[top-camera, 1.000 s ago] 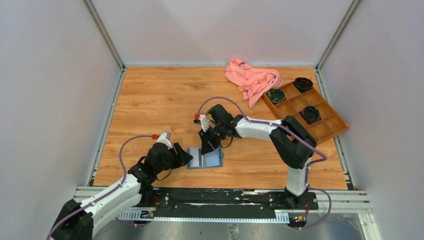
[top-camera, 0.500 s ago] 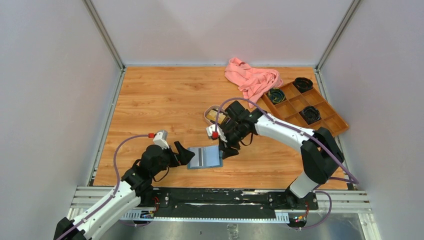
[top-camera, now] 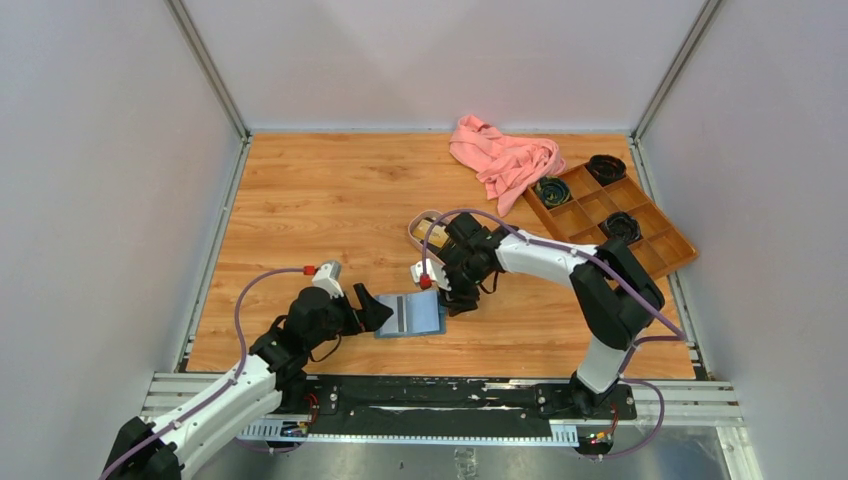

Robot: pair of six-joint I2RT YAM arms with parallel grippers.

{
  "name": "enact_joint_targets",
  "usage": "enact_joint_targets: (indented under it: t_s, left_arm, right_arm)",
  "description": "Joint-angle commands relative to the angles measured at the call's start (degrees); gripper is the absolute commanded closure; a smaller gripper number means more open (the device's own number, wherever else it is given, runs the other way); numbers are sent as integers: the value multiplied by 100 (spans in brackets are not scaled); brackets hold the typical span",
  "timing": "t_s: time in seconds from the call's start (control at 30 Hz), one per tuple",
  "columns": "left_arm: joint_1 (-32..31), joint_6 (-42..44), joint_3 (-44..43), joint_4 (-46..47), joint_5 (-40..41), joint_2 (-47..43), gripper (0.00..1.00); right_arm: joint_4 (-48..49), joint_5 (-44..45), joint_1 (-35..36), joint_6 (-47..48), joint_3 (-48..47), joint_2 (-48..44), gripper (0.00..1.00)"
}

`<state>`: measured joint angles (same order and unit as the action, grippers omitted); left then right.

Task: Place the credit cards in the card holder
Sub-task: Close the card holder at the center of the board.

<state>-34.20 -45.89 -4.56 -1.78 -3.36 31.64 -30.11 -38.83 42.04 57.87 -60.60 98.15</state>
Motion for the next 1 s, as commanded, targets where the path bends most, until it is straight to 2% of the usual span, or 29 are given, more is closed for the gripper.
enact_joint_targets:
  t_s: [0.0, 0.43, 0.67, 0.8, 0.97]
  left_arm:
    - [18, -25, 151, 158, -34, -38, 1]
    - [20, -51, 178, 242, -64, -28, 1]
    - [18, -110, 214, 404, -113, 35, 4]
    - [19, -169, 249, 457, -113, 40, 7]
    - [19, -212, 279, 468, -127, 37, 10]
  right_arm:
    - [120, 162, -48, -349, -204, 186, 51]
    - [233, 86, 208, -809, -298, 354, 49]
    - [286, 262, 309, -1049, -400, 511, 50]
    - [394, 473, 462, -1118, -382, 600, 53]
    - [465, 558, 545, -1107, -358, 555, 68]
